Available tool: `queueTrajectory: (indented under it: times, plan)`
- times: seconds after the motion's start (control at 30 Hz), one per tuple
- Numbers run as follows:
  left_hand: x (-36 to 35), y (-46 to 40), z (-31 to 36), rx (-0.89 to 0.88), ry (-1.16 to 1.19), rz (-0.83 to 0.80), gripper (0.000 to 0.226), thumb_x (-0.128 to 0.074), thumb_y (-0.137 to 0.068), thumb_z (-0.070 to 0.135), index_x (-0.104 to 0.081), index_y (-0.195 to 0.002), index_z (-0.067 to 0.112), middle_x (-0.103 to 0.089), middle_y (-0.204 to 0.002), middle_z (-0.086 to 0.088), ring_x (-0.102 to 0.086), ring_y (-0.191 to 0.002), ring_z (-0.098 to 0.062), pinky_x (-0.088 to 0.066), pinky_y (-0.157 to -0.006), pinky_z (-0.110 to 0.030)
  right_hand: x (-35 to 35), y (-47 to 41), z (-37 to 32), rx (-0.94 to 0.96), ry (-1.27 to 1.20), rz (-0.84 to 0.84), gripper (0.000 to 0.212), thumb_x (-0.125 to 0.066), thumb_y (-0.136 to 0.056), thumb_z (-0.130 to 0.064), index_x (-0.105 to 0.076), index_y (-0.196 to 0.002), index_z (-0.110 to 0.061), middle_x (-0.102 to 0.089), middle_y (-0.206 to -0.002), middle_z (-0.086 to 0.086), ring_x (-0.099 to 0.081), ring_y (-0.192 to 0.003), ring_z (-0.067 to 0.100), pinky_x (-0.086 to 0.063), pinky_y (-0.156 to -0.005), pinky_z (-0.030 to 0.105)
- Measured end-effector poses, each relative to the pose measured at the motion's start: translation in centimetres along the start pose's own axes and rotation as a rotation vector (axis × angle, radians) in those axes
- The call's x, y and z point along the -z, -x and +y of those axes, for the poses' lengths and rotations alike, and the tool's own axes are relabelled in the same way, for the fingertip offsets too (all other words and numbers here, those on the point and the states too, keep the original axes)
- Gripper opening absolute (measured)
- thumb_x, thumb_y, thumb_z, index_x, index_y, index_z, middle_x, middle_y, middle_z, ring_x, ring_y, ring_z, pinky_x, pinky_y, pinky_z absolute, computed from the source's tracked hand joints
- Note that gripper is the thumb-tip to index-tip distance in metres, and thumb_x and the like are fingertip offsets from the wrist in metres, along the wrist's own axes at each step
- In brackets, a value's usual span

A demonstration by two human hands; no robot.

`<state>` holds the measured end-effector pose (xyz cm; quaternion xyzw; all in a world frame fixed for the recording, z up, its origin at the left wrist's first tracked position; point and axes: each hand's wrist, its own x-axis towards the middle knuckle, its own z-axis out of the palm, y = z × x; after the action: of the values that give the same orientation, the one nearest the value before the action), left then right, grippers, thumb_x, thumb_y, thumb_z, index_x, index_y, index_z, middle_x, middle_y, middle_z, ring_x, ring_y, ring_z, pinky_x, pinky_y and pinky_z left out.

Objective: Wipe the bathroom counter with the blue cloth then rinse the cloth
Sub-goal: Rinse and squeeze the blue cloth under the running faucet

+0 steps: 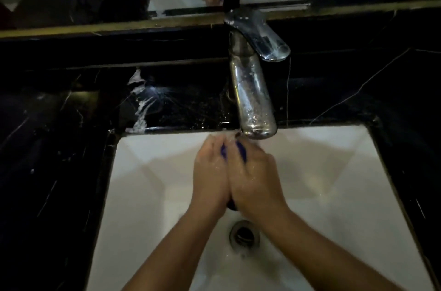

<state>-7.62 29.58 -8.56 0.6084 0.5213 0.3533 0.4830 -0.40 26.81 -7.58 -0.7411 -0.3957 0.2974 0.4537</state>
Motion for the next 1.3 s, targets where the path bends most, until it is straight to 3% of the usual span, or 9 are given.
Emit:
queueTrajectory:
  times: [0.1,0.27,0.43,0.67,0.83,0.93,1.03,1.2,1.3]
  plan:
    - [-0.2,-0.2,0.1,0.042,0.007,0.064,0.029,-0.044,-0.108,0.022,-0.061,-0.085,0.015,-0.063,-0.076,0.004,-0.059,-0.068,-0.004,-0.047,-0.062,-0.024,0.2,0.0,0.1,-0.101,-0.129,-0.014,0.032,-0.050,-0.100,-0.037,-0.062,-0.074,-0.022,-0.064,-0.063,-0.004,-0.059,-0.058,0.010,-0.040,-0.058,0.028]
    - [0.0,0.8,0.7,0.080,0.130,0.016,0.029,-0.042,-0.108,0.015,-0.059,-0.087,0.004,-0.063,-0.077,0.001,-0.055,-0.064,0.000,-0.045,-0.060,-0.013,0.9,0.7,0.6,-0.154,-0.165,-0.052,0.034,-0.047,-0.105,-0.034,-0.063,-0.082,-0.015,-0.069,-0.075,0.001,-0.063,-0.070,0.016,-0.047,-0.064,0.030]
    - [0.0,0.3,0.9,0.075,0.108,0.006,0.028,-0.042,-0.109,0.021,-0.061,-0.093,0.009,-0.065,-0.087,-0.005,-0.059,-0.074,-0.003,-0.048,-0.071,-0.025,0.8,1.1,-0.1,-0.145,-0.162,-0.039,0.032,-0.046,-0.106,-0.037,-0.061,-0.080,-0.025,-0.066,-0.073,-0.002,-0.064,-0.069,0.014,-0.045,-0.058,0.013]
    - [1.7,0.5,0.3,0.341,0.284,0.146,0.029,-0.057,-0.101,0.041,-0.062,-0.095,0.012,-0.071,-0.079,-0.007,-0.064,-0.066,-0.021,-0.053,-0.053,-0.032,5.2,-0.5,-0.2,-0.384,-0.409,-0.014,0.031,-0.056,-0.096,-0.051,-0.067,-0.097,-0.022,-0.076,-0.088,0.003,-0.073,-0.075,0.017,-0.059,-0.063,0.030]
    - [2.9,1.7,0.8,0.270,0.149,0.156,0.024,-0.052,-0.099,0.051,-0.054,-0.104,0.028,-0.067,-0.095,-0.005,-0.065,-0.084,-0.023,-0.054,-0.072,-0.037,6.3,1.0,-1.3,-0.311,-0.431,-0.021,0.024,-0.057,-0.092,-0.052,-0.066,-0.097,-0.031,-0.072,-0.091,-0.005,-0.070,-0.085,0.017,-0.059,-0.081,0.043]
    - [2.2,1.8,2.7,0.407,0.424,-0.079,0.043,-0.060,-0.089,0.054,-0.052,-0.123,0.029,-0.074,-0.106,-0.009,-0.075,-0.089,-0.023,-0.059,-0.070,-0.035,6.1,2.1,-1.9,-0.141,-0.367,-0.242,0.028,-0.050,-0.090,-0.057,-0.067,-0.101,-0.038,-0.074,-0.098,-0.013,-0.070,-0.088,0.005,-0.059,-0.082,0.031]
    - [2.1,1.2,2.7,0.527,0.630,-0.099,0.058,-0.075,-0.084,0.035,-0.051,-0.135,0.021,-0.069,-0.124,-0.019,-0.074,-0.100,-0.030,-0.059,-0.074,-0.042,6.1,3.0,-2.1,-0.046,-0.285,-0.552,0.028,-0.054,-0.095,-0.048,-0.069,-0.116,-0.036,-0.075,-0.106,-0.013,-0.069,-0.101,0.000,-0.055,-0.089,0.020]
    - [3.1,1.0,1.1,0.639,0.845,-0.077,0.049,-0.062,-0.090,0.007,-0.056,-0.138,0.020,-0.072,-0.125,-0.013,-0.071,-0.111,-0.033,-0.058,-0.090,-0.051,8.6,2.0,0.6,-0.075,-0.174,0.045,0.009,-0.060,-0.097,-0.029,-0.068,-0.099,-0.028,-0.072,-0.089,-0.011,-0.068,-0.082,0.004,-0.052,-0.069,0.014]
    - [3.3,1.3,1.3,0.637,0.921,-0.209,0.065,-0.068,-0.078,0.003,-0.056,-0.140,0.020,-0.069,-0.130,-0.013,-0.068,-0.117,-0.036,-0.056,-0.094,-0.052,8.7,1.1,1.3,-0.356,-0.341,-0.170,0.029,-0.061,-0.087,-0.049,-0.066,-0.107,-0.028,-0.074,-0.106,-0.004,-0.071,-0.099,0.015,-0.059,-0.087,0.035]
